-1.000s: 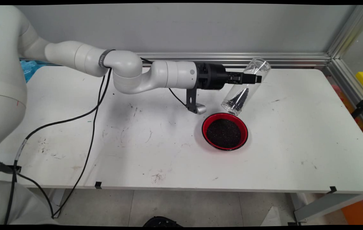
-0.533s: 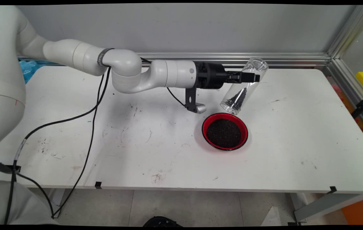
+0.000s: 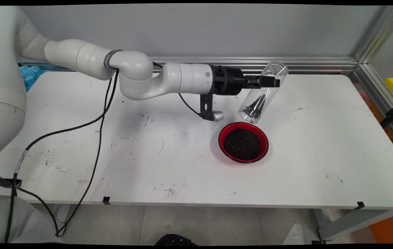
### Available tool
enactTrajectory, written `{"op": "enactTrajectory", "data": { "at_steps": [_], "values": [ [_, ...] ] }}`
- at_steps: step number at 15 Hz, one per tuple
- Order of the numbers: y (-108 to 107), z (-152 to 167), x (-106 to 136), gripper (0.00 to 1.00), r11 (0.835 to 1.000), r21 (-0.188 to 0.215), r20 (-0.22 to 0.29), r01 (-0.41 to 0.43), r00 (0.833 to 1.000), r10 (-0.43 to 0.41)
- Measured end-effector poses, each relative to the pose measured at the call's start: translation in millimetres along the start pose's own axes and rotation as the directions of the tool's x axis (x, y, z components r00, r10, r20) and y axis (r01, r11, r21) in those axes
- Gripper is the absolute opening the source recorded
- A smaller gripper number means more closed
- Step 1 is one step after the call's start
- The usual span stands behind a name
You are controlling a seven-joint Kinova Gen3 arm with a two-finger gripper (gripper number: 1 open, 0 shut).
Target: Pour the black seasoning powder in the red bowl
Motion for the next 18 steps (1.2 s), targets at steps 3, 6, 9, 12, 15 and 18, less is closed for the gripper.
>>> {"op": "enactTrajectory", "data": {
  "at_steps": [3, 6, 9, 12, 15, 18],
  "values": [
    [-6, -2, -3, 0.0, 0.999, -0.017, -0.004, 0.027, 1.0, -0.027],
    [-13, -6, -9, 0.0, 0.998, -0.036, -0.006, 0.057, 0.998, -0.057],
    [-19, -11, -15, 0.0, 0.995, -0.053, -0.007, 0.082, 0.997, -0.082],
    [-23, -17, -21, 0.0, 0.992, -0.071, -0.01, 0.108, 0.994, -0.109],
    [-29, -25, -31, 0.0, 0.981, -0.104, -0.017, 0.163, 0.986, -0.165],
    [-35, -34, -40, 0.0, 0.965, -0.138, -0.027, 0.221, 0.974, -0.227]
  ]
}}
